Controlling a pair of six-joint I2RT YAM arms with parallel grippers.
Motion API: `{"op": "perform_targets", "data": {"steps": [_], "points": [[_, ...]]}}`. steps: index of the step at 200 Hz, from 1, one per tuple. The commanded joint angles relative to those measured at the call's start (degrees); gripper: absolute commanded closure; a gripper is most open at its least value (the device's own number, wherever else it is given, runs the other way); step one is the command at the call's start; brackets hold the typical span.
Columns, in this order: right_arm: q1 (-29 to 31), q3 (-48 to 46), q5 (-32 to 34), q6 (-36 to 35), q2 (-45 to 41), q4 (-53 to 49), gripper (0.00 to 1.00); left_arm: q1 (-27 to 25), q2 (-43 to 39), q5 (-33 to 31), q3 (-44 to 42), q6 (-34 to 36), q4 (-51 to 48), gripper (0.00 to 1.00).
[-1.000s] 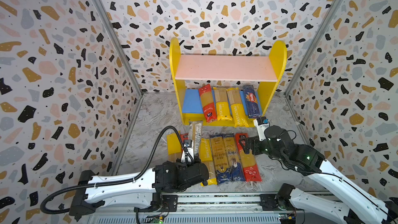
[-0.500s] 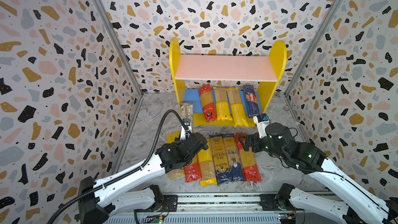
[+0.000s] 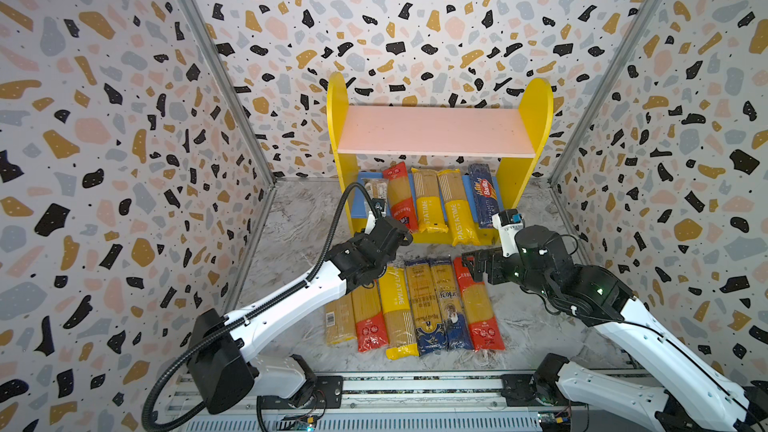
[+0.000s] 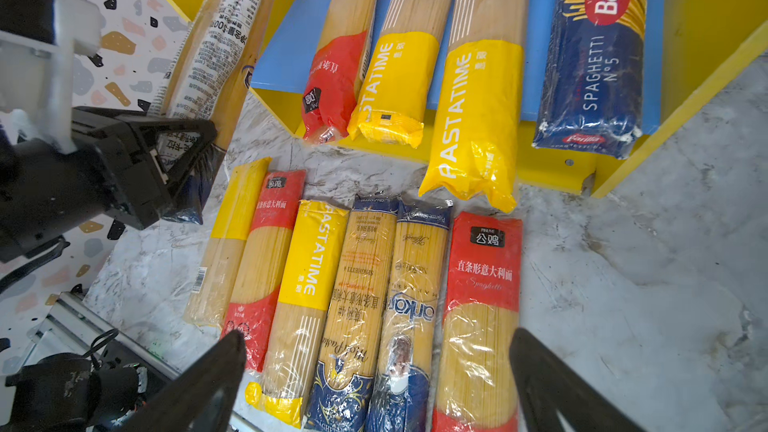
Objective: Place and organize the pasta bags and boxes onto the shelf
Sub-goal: 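Set the white-printed bag on the shelf beside the red bag, open left gripper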
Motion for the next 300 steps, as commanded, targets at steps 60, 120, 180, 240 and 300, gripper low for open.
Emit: {"op": "perform_targets", "data": {"steps": [60, 120, 180, 240, 300], "points": [[-5.4, 5.7, -2.8, -3.4, 3.5, -2.4, 0.01, 8.1, 10.5, 4.2, 12.4, 6.7, 13.0, 1.0], [-9.5, 7.3, -4.5, -5.0, 5.6, -3.4, 0.01, 13.5, 18.7, 8.7, 18.4, 8.7, 15.1, 1.0], [-11.0, 9.0, -5.5, -5.6, 8.8, -3.0, 0.01, 16.5, 23.9, 13.3, 20.8, 10.0, 14.4, 1.0], [-11.1, 11.0, -6.0, -5.7, 11.3, -2.8, 0.01, 17.5, 25.3, 15.9, 21.4, 10.4, 14.6, 0.98], [-11.0, 11.5, -5.9, -5.4, 11.6, -3.1, 0.01, 17.5, 21.5, 16.9, 17.7, 9.5, 14.5, 0.27]]}}
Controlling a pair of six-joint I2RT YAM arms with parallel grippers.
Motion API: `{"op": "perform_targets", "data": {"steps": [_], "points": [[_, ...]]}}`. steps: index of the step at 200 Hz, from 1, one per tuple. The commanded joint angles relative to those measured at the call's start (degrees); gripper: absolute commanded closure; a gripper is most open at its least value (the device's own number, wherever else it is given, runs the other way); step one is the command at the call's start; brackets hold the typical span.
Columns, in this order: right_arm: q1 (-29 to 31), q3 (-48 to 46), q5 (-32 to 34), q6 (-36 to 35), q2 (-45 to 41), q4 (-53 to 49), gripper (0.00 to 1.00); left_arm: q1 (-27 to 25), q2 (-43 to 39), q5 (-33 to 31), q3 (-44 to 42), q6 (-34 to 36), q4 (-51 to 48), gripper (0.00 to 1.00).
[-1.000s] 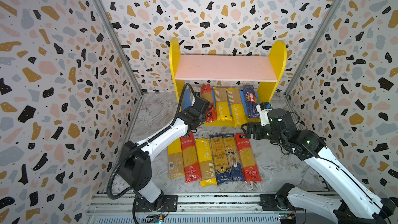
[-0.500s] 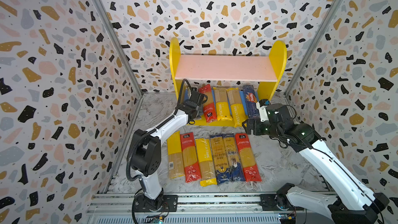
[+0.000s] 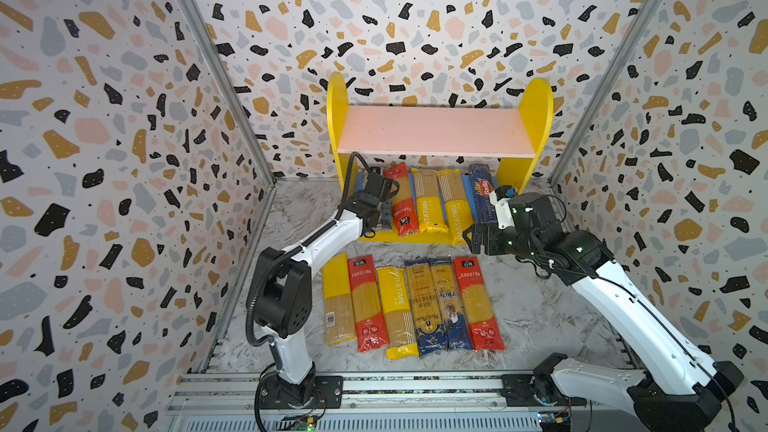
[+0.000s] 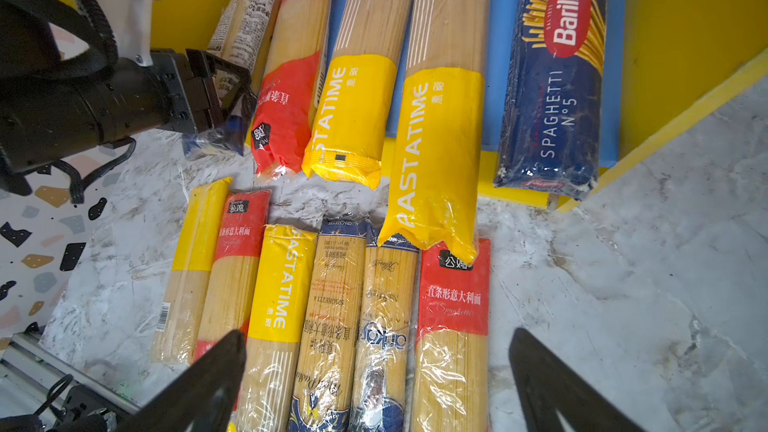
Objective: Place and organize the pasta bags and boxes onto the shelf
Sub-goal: 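Set the white-printed bag on the shelf beside the red bag, open left gripper, then withdraw the left gripper from the shelf toward the table bags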
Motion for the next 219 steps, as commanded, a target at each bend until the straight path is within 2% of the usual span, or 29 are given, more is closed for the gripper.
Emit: {"op": "perform_targets", "data": {"steps": [1, 18, 83, 105, 127, 144, 179, 219], "points": [[-0.2, 1.6, 0.2, -0.3, -0.3, -0.6, 0.01, 0.5, -3.9, 0.4, -0.6, -0.3, 5.2, 0.27], [-0.1, 1.1, 0.8, -0.2, -0.4, -0.6, 0.01, 0.5, -6.1, 0.8, -2.5, -0.8, 5.5, 0.23], [-0.1, -0.5, 0.6, 0.7, -1.6, -0.4, 0.01, 0.5, -12.8, 3.1, -7.5, -2.6, 4.6, 0.21], [0.3, -2.6, 2.2, 1.3, -1.8, -0.8, 0.01, 0.1, -15.7, 5.5, -12.1, -4.6, 6.3, 0.2], [1.7, -5.5, 2.7, 2.5, -2.9, -0.2, 0.01, -1.4, -19.5, 5.0, -17.5, -5.9, 7.3, 0.19], [3.3, -6.9, 3.5, 3.7, -3.9, -0.1, 0.01, -2.7, -23.5, 4.1, -21.5, -6.6, 7.2, 0.19], [9.0, -9.5, 9.6, 7.4, -5.4, -3.1, 0.01, -4.9, -34.5, 1.3, -28.3, -8.1, 4.7, 0.17], [11.9, -18.7, 9.9, 13.8, -12.5, -3.0, 0.01, -7.2, -48.8, 0.7, -37.7, -13.0, 1.7, 0.16]]}}
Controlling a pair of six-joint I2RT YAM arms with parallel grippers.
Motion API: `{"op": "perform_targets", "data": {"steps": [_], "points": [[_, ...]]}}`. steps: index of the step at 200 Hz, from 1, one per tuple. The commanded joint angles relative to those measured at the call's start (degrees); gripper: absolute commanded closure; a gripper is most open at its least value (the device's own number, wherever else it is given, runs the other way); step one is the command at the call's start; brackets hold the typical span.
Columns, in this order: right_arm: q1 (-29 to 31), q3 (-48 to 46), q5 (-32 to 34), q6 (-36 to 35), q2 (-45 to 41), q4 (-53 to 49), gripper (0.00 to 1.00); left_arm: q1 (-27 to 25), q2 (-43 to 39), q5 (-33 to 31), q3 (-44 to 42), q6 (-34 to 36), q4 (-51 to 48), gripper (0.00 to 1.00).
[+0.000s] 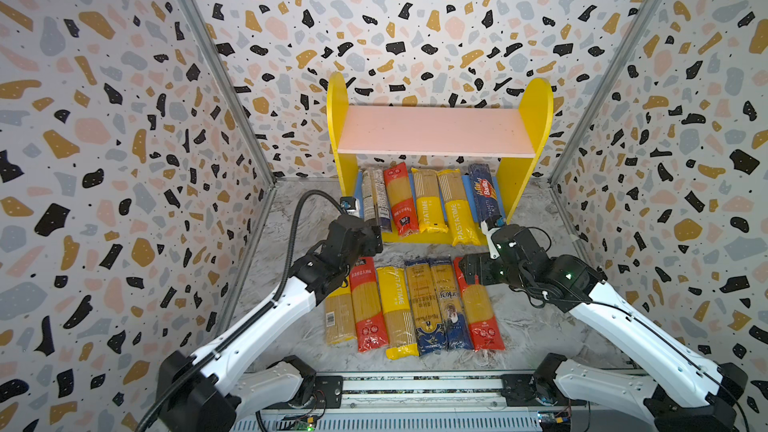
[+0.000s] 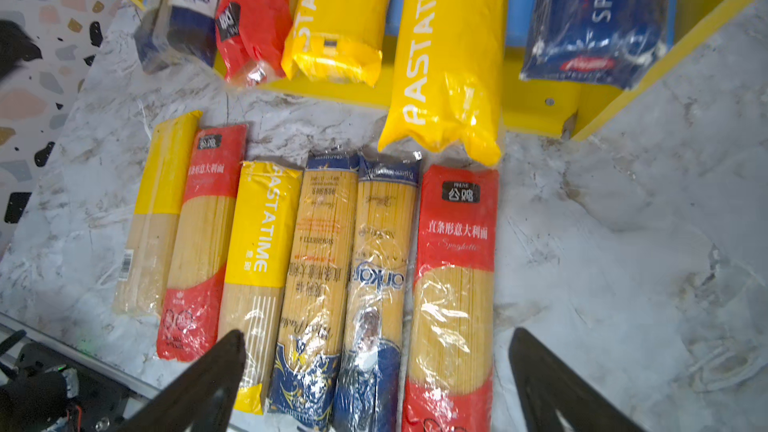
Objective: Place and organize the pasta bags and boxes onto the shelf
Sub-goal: 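Withdraw the left gripper from the shelf toward the table bags, then lower the right gripper onto the red-labelled bag at the row's end while the left hovers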
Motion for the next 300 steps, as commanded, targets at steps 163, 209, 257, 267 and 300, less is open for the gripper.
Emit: {"op": "perform_targets", "data": {"steps": [163, 209, 257, 267, 300], "points": [[4.0, -26.5, 2.2, 17.2, -7.5, 2.3, 0.05, -21.8, -18.6, -9.3, -29.5, -17.7, 3.7, 0.18], [4.0, -28.9, 1.4, 17.7, -1.8, 6.5, 0.05, -25.0, -16.5, -12.7, -28.0, -16.3, 5.8, 0.17], [2.0, -30.9, -0.6, 15.9, 3.1, 11.6, 0.04, -25.1, -13.7, -14.1, -26.1, -13.5, 6.2, 0.16], [2.0, -31.4, -0.9, 15.6, 4.2, 12.5, 0.04, -25.0, -12.9, -13.9, -25.5, -12.9, 6.3, 0.16], [1.9, -32.1, -0.6, 15.8, 7.3, 13.4, 0.03, -25.0, -12.0, -13.9, -24.6, -11.4, 6.8, 0.08]]}}
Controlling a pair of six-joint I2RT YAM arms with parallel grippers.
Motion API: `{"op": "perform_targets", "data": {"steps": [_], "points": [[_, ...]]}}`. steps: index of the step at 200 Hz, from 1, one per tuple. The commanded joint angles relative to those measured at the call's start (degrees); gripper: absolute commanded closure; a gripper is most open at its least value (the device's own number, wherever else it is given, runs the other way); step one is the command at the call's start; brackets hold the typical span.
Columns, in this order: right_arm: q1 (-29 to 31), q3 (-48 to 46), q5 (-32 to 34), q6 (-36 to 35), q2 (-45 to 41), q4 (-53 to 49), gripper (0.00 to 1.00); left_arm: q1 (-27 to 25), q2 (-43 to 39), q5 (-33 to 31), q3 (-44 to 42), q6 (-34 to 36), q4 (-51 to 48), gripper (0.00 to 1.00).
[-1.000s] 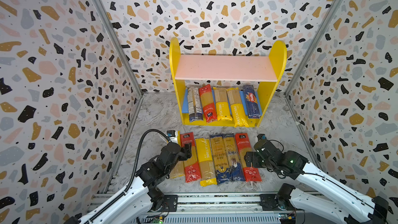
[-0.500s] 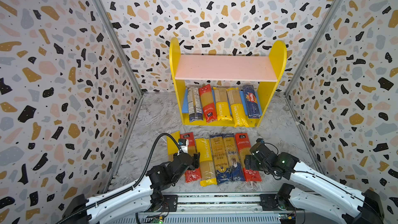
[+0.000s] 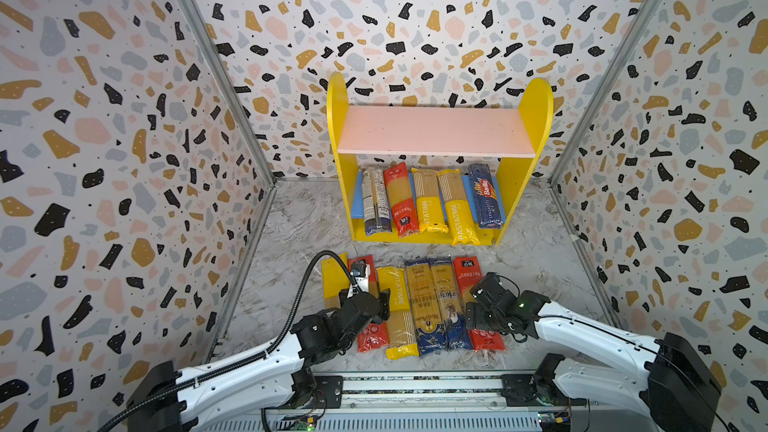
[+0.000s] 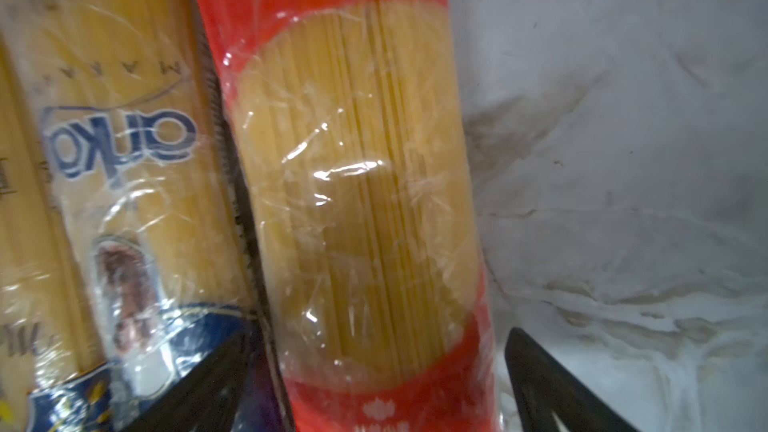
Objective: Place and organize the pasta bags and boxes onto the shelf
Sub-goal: 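Lower the right gripper onto the red-labelled bag at the row's end while the left hovers, then close the right gripper on the red-labelled bag and lift it upright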
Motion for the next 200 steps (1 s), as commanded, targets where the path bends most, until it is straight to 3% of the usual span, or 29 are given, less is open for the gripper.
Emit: {"op": "perform_targets", "data": {"steps": [1, 13, 84, 129, 200], "points": [[-0.2, -0.4, -0.1, -0.4, 1.3, 0.9, 0.03, -0.3, 0.1, -1.6, 2.1, 2.2, 2.1, 0.07], [-0.2, -0.7, 0.1, -0.2, 1.7, 1.1, 0.03, -0.4, 0.0, -1.6, 2.3, 2.6, 2.0, 0.0], [0.2, -4.1, -1.5, 1.4, 5.4, 5.8, 0.03, -0.3, -2.8, -2.9, 4.7, 4.9, -1.5, 0.01], [3.3, -2.1, 2.2, 3.8, 9.6, 3.4, 0.04, -0.3, -5.1, -4.5, 6.8, 5.4, -5.6, 0.0], [4.3, -0.3, 2.0, 3.4, 12.5, 3.4, 0.09, -0.3, -8.3, -7.5, 10.0, 5.9, -11.3, 0.0]]}}
